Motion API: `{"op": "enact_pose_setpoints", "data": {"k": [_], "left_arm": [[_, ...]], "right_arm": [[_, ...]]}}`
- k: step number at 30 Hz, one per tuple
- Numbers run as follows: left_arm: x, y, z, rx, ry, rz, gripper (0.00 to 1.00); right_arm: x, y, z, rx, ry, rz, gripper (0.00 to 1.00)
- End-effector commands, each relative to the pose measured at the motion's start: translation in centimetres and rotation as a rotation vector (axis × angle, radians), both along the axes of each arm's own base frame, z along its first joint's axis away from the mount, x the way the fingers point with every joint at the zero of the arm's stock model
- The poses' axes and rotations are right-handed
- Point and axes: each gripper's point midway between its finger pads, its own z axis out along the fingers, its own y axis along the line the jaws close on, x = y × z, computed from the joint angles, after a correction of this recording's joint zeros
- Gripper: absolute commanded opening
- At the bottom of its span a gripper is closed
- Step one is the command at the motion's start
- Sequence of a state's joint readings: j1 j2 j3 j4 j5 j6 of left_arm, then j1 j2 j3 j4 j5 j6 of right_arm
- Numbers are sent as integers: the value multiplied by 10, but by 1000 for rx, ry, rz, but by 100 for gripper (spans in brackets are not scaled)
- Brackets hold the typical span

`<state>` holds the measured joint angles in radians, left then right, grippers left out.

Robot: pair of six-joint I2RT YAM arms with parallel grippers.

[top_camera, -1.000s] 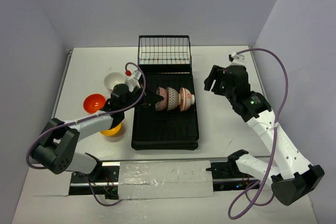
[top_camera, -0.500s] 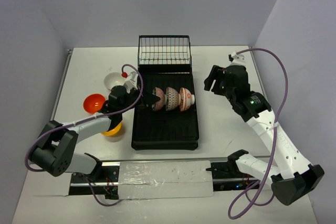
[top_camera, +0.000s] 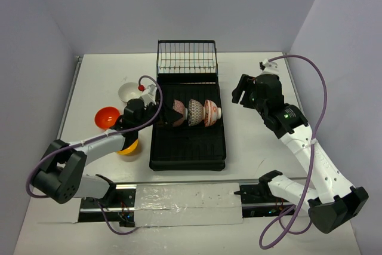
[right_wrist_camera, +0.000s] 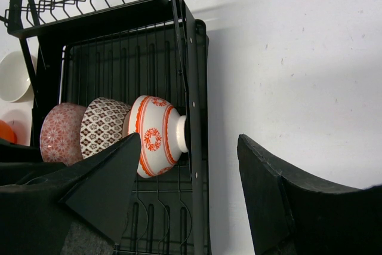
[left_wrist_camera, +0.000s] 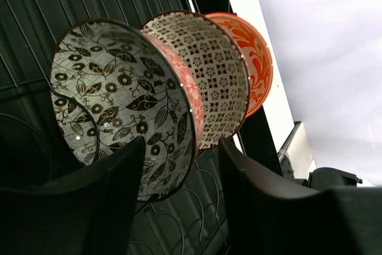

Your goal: Load the bowls into the dish rack

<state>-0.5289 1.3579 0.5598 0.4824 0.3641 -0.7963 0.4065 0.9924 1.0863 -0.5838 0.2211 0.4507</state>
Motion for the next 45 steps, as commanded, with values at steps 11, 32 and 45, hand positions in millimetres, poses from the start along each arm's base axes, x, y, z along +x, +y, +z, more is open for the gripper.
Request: {"op": "enact_pose_setpoints", "data": {"k": [11, 32, 45], "left_arm": [[4, 7, 27, 21, -80, 29, 68], [10, 99, 106, 272, -89, 443, 77], [-32, 172, 59, 560, 269, 724, 79]], "right_arm": [[3, 2, 3, -6, -22, 7, 73], [-6, 2, 20, 23, -77, 26, 73], [-15, 3, 35, 54, -122, 48, 74]]}}
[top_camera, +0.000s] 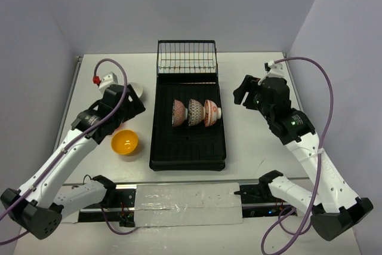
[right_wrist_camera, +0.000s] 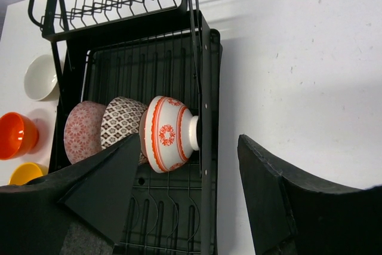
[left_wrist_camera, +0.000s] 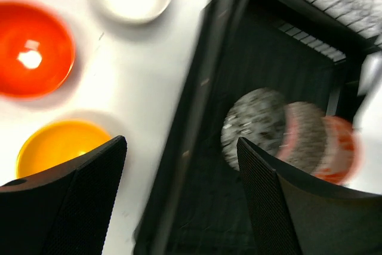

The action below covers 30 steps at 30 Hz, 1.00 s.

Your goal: Load the bowls into the dish rack

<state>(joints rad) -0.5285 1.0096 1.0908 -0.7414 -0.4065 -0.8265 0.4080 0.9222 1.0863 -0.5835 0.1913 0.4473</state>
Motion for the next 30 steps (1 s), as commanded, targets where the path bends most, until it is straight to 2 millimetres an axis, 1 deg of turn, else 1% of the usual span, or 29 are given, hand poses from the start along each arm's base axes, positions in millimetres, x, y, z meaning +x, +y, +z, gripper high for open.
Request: {"op": "enact_pose_setpoints", "data": {"k": [1, 2, 3, 4, 5, 12, 17, 19, 20, 25, 28, 30], "left_arm": [[-24, 13, -52, 48, 186, 65, 79], [-25, 12, -59, 43, 203, 68, 80], [-28, 9, -72, 30, 227, 61, 80], [-29, 8, -78, 24, 239, 61, 80], [-32, 8, -91, 25, 267, 68, 80], [-40, 18, -129, 81, 370, 129, 81], [-40, 14, -159, 89, 422, 129, 80], [-39, 14, -167, 94, 434, 131, 80], [-36, 9, -172, 85, 443, 119, 80], [-27, 0, -186, 94, 481, 109, 79], [-24, -3, -190, 94, 490, 97, 77], [-23, -7, -195, 90, 502, 82, 69]], "right_arm": [[-4, 1, 17, 19, -68, 17, 74], [-5, 1, 18, 19, -73, 17, 74], [-7, 0, 22, 25, -85, 17, 74], [-8, -1, 23, 26, -88, 17, 74], [-9, -1, 23, 27, -91, 17, 74], [-10, 0, 27, 36, -102, 27, 75], [-10, 3, 28, 42, -103, 36, 75], [-10, 3, 28, 43, -103, 38, 75], [-11, 3, 28, 43, -103, 41, 75], [-10, 4, 26, 42, -98, 41, 75], [-9, 3, 26, 41, -100, 38, 75], [-10, 2, 26, 40, -102, 34, 75]]}}
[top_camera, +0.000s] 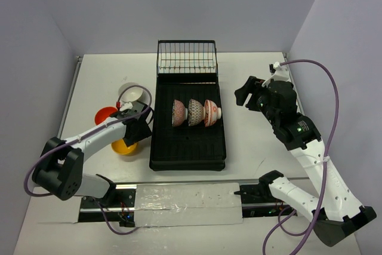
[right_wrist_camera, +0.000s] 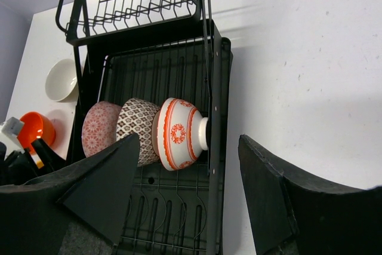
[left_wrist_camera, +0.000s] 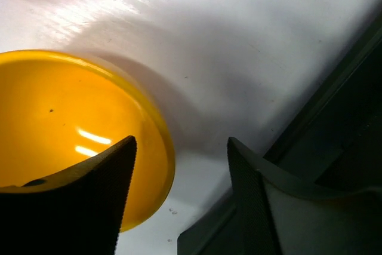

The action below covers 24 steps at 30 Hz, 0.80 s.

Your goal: Load the bowls into the dish rack

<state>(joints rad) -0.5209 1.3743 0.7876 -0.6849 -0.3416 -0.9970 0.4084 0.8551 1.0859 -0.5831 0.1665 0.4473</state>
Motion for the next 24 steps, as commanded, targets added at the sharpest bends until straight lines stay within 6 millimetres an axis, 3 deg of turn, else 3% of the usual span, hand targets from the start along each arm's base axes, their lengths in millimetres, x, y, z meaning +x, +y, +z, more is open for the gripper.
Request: {"op": "enact_pose_setpoints", "data": {"k": [1, 4, 6, 7, 10, 16, 24], "left_arm": [[18, -17, 6, -61, -42, -10, 66], [17, -18, 2, -62, -27, -16, 56], [16, -19, 1, -67, -22, -20, 46], [16, -18, 1, -66, -22, -18, 35], [14, -19, 2, -73, -22, -18, 22], [14, -16, 10, -63, -34, -14, 7], [15, -12, 40, -70, -88, -7, 0]], "right_arm": [[3, 3, 8, 7, -46, 11, 75], [3, 3, 9, 6, -48, 10, 75], [3, 4, 9, 7, -47, 13, 75], [3, 4, 8, 8, -45, 14, 75], [4, 5, 8, 8, -44, 15, 75], [3, 4, 9, 9, -47, 12, 75], [3, 3, 8, 4, -42, 11, 75]]}}
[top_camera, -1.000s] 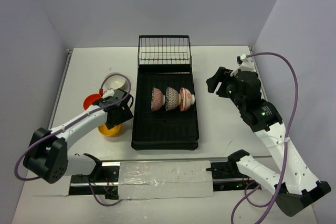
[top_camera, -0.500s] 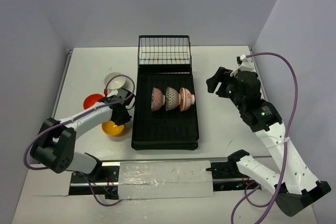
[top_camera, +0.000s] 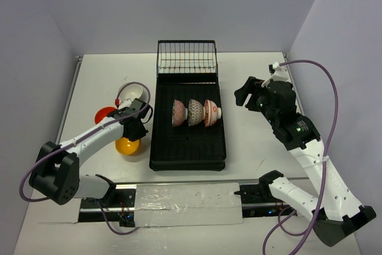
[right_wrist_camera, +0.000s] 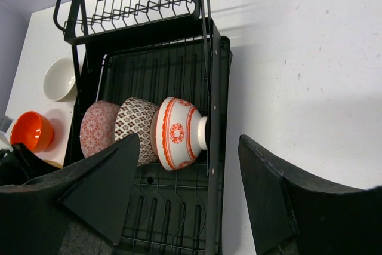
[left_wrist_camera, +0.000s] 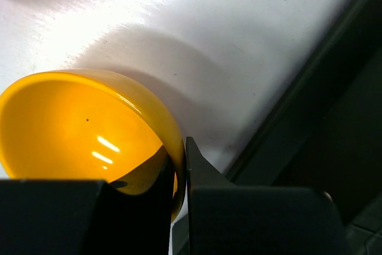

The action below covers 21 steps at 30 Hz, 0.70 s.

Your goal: Load the bowls into the dish rack

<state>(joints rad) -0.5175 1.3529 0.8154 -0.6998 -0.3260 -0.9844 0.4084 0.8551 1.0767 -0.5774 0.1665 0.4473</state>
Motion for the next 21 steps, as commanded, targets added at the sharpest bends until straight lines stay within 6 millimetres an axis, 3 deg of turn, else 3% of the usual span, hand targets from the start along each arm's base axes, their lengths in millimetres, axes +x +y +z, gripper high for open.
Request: {"op": "enact_pose_setpoints", "data": {"k": [1, 9, 12, 16, 19, 20, 21], "left_arm": [[9, -6, 31, -47, -73, 7, 0], [7, 1, 67, -71, -156, 30, 0], [8, -8, 97, -161, -255, 6, 0], [4, -21, 153, -322, -460, -84, 0], [-1, -37, 190, -448, -598, -174, 0], [-4, -50, 204, -522, -636, -234, 0], [-9, -57, 208, -557, -656, -276, 0]], "right_arm": [[3, 3, 11, 7, -45, 11, 75], [2, 3, 11, 7, -44, 14, 75], [2, 3, 12, 7, -49, 11, 74], [0, 1, 14, 10, -57, 5, 74], [1, 1, 12, 6, -53, 2, 74], [1, 0, 12, 5, -52, -4, 74], [2, 0, 11, 4, -50, -7, 74]]}}
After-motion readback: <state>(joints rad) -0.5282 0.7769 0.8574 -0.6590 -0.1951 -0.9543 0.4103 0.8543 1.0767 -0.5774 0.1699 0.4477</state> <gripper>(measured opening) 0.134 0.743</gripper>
